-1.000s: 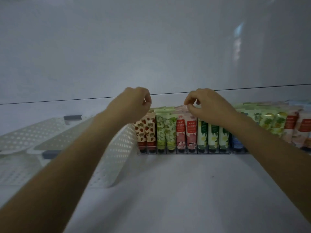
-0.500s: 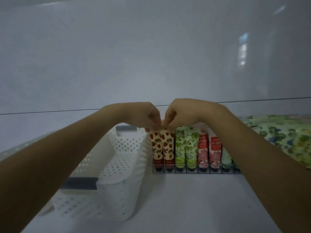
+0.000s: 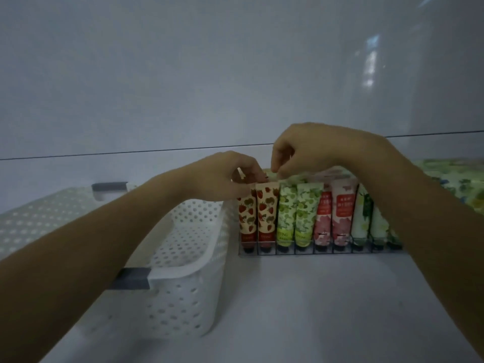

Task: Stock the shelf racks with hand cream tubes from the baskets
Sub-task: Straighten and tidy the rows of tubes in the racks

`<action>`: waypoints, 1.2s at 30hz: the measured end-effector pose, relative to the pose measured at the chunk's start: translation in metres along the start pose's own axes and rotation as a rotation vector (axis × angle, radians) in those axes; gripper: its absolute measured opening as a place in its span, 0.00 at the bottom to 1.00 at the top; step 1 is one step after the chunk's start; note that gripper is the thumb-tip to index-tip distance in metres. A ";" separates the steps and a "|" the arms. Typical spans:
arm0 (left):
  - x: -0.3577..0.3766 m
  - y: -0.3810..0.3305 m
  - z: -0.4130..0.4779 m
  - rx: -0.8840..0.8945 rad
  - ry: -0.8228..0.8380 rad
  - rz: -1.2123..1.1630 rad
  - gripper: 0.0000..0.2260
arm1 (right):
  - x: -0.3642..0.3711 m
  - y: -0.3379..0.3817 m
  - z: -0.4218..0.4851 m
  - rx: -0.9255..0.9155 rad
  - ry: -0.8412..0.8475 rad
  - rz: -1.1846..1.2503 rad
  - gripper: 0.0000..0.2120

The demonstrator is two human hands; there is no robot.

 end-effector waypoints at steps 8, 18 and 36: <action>0.012 -0.006 0.004 0.053 -0.184 0.133 0.06 | 0.005 -0.003 0.001 0.107 0.066 -0.136 0.04; 0.017 -0.001 0.006 0.055 -0.234 0.167 0.05 | 0.002 0.004 -0.003 0.038 0.132 -0.057 0.05; 0.018 -0.003 0.004 0.110 -0.205 0.184 0.10 | -0.009 -0.004 -0.015 0.119 0.199 -0.102 0.08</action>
Point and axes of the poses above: each hand's wrist, its own z-axis towards the middle knuckle, its own x-axis out of the palm, y = z × x, the point moved 1 cm from there along z, towards the middle knuckle, and after that the axes turned 3 degrees about -y, right-handed, at the moved point
